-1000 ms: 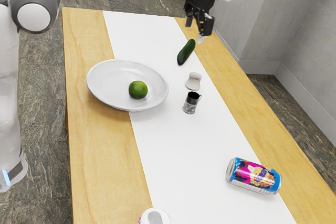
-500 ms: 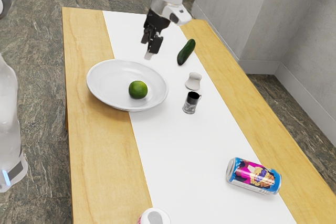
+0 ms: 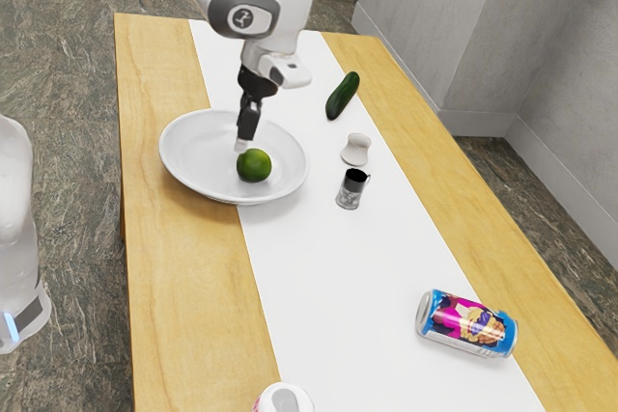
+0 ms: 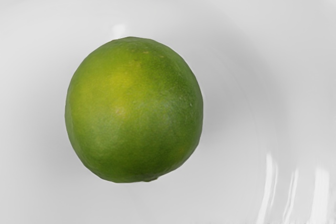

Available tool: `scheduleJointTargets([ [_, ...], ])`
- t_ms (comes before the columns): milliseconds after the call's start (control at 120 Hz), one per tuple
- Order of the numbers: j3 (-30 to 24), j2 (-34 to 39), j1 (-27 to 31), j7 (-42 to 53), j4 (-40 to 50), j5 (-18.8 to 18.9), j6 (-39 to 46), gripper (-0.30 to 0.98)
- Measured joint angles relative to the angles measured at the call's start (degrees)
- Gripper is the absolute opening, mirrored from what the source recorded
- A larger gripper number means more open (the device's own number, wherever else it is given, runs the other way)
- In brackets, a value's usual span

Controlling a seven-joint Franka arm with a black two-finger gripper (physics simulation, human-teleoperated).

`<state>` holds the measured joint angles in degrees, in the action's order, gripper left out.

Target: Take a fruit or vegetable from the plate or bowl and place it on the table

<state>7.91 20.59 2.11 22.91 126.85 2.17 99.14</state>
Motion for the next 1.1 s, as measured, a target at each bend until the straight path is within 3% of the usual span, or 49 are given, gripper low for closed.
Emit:
scheduleJointTargets([
  [1100,0.07,-10.35,0.65,-4.21,-0.29,-0.49,8.7,0.68],
])
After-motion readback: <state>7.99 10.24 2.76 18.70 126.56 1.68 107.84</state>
